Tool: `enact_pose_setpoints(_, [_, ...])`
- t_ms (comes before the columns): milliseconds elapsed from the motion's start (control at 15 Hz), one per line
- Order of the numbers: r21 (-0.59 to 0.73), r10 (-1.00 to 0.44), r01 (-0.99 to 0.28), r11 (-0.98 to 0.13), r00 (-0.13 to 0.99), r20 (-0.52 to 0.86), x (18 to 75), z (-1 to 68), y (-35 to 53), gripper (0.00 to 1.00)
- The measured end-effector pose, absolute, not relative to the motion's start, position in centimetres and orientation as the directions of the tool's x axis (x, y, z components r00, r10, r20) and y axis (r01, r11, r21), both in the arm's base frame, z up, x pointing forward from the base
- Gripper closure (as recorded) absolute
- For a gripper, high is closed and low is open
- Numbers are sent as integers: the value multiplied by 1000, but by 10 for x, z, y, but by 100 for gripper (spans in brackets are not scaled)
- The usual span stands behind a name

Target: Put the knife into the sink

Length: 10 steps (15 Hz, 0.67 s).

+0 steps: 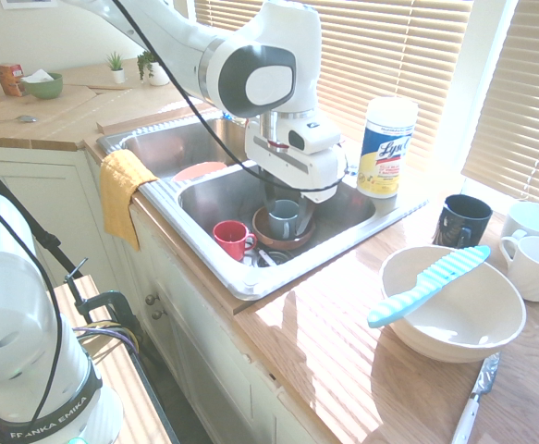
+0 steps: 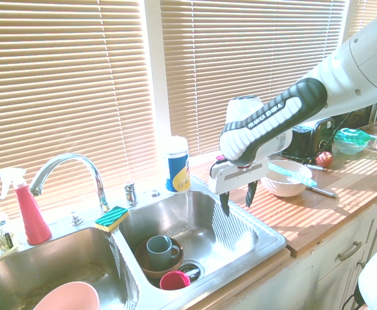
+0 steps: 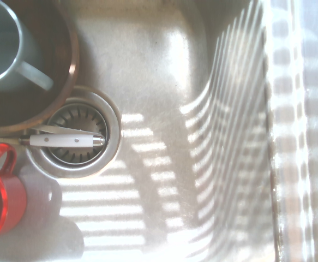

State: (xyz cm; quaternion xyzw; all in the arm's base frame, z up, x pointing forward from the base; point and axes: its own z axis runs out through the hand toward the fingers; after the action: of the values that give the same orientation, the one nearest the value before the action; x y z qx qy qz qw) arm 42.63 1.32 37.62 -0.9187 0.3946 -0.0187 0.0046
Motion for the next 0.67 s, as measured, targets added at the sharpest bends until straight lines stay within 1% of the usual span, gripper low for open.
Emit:
enact_pose_setpoints(333, [-40,-731,-730,-682,681,43,429,387,10,0])
enact_pose_setpoints(533, [-51,-731,-729,-683,680,65,428,419,-11,0])
enact_pose_setpoints(667, [-46,-728,-727,-685,682,70,426,441,-39,0])
